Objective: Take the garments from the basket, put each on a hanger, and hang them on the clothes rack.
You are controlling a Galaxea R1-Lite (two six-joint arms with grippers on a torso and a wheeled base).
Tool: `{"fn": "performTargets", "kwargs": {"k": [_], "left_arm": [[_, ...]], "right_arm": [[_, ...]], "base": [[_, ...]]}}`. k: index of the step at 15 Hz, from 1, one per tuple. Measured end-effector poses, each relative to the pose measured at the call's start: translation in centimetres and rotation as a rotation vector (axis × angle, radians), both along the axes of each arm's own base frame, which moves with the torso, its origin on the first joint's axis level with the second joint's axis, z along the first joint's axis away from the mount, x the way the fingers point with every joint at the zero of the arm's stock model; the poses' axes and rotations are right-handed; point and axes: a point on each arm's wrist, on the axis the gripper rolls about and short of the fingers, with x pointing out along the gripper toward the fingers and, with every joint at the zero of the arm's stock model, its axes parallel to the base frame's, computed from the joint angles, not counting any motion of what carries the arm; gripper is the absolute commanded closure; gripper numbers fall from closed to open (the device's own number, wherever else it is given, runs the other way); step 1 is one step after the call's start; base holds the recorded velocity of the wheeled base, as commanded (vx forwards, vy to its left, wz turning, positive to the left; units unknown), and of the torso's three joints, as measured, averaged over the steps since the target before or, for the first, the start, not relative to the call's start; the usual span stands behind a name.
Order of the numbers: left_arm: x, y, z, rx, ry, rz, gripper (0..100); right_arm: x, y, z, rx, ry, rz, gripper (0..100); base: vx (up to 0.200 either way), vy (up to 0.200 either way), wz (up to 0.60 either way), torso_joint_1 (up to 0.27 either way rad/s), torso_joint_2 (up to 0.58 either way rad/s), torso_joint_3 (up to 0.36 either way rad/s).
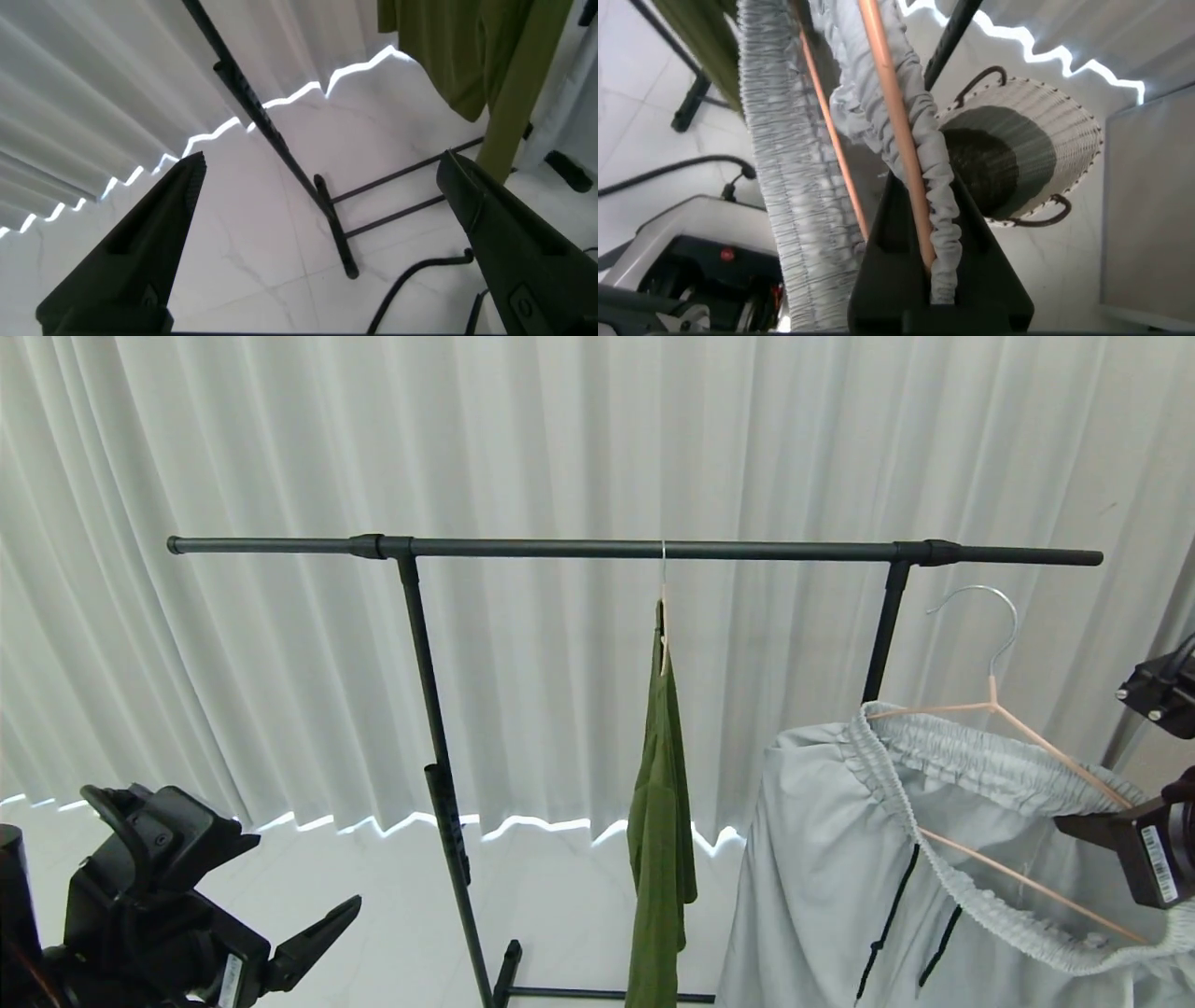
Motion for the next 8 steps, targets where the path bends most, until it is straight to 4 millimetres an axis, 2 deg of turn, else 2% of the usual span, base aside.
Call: {"fn": "performTargets", "kwargs": {"k": [2,8], "left_arm": [[0.0,0.0,0.1,-0.005,-0.002,0.002,0],[-0.1,-0.2,0.3,-0.009,-0.015,-0.013,0]], "right_arm": [[0.0,-0.3,0.3,0.006,-0.016,-0.016,100],[0.6,-0.6,1.5,0.026,-0.089,-0.043,100]], "base": [[0.0,0.0,0.0,0.0,0.0,0.0],[0.2,0.0,0.0,0.0,0.0,0.006]]}}
